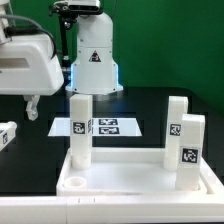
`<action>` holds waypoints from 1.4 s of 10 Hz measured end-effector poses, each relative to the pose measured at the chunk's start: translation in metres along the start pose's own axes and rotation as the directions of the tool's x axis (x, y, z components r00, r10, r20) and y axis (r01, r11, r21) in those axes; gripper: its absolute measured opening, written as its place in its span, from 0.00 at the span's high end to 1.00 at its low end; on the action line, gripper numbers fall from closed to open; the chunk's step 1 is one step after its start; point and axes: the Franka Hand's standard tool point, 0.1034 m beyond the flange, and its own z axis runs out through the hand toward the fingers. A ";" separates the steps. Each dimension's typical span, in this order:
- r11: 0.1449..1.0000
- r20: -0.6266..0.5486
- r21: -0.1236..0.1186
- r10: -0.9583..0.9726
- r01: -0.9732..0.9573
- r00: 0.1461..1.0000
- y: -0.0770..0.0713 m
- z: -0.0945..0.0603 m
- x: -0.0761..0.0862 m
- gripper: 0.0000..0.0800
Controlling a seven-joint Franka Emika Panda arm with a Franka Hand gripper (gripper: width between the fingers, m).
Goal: Assemble desk
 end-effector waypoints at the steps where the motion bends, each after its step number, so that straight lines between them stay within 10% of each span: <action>1: 1.000 0.047 0.001 0.001 -0.001 0.999 0.002 0.000 0.002 0.19; 3: 1.000 0.187 0.011 -0.001 -0.001 0.982 0.005 0.003 -0.003 0.19; 5: 0.982 0.281 -0.041 -0.164 0.183 0.945 0.036 0.021 -0.008 0.19; 7: 0.965 0.387 -0.002 -0.241 0.262 0.890 0.062 0.033 -0.022 0.19; 14: 0.981 0.591 -0.026 -0.140 0.192 0.795 0.090 0.045 -0.002 0.19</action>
Offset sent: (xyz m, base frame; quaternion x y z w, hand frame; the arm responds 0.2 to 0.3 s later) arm -0.0223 -0.0234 -0.0372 -0.1066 -0.1341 -0.1662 0.9711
